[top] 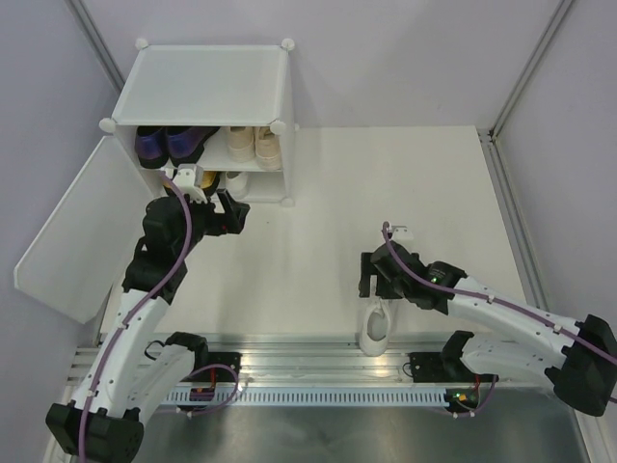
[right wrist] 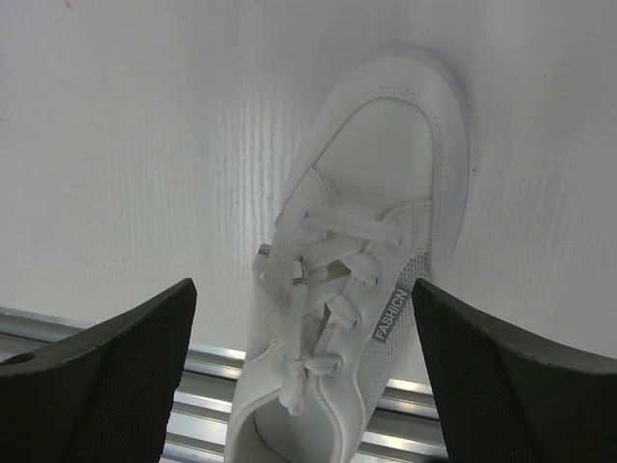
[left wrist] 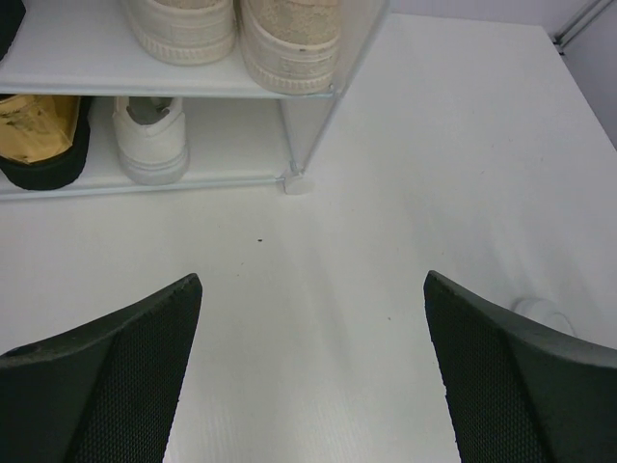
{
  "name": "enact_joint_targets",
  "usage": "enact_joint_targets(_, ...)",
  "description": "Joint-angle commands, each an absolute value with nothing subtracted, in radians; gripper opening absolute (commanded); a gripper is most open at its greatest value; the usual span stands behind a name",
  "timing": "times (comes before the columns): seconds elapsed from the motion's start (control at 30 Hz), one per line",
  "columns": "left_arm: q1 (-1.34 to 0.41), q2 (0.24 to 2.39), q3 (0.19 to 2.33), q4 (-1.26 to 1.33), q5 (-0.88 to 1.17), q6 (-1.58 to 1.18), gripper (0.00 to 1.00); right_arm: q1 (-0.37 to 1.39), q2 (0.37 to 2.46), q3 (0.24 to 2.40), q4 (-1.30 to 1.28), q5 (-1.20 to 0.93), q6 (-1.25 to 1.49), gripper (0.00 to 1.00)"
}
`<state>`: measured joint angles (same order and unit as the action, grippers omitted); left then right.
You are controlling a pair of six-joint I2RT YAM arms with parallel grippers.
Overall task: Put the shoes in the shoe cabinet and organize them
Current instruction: Pick up the shoe from the center of the board.
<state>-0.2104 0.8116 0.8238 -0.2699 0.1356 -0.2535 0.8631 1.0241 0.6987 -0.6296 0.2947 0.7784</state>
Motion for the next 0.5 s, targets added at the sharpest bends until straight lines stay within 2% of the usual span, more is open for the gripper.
enact_joint_targets(0.0,-0.221,0.781,0.831,-0.227,0.17,-0.288,0.98,0.877,1.072,0.652,-0.667,0.287,0.834,0.95)
enact_joint_targets(0.17,-0.238,0.762,0.828,-0.229,0.15,-0.278,0.98,0.897,1.163,0.637,-0.638,0.304,0.853,0.86)
enact_joint_targets(0.23,-0.245,0.756,0.83,-0.229,0.152,-0.278,0.98,0.9,1.176,0.634,-0.621,0.307,0.853,0.75)
enact_joint_targets(0.27,-0.247,0.755,0.828,-0.229,0.149,-0.276,0.98,0.902,1.18,0.635,-0.612,0.304,0.85,0.54)
enact_joint_targets(0.4,-0.256,0.75,0.827,-0.229,0.144,-0.275,0.98,0.902,1.192,0.681,-0.586,0.304,0.819,0.15)
enact_joint_targets(0.47,-0.259,0.746,0.828,-0.23,0.14,-0.272,0.98,0.902,1.204,0.728,-0.575,0.314,0.784,0.01)
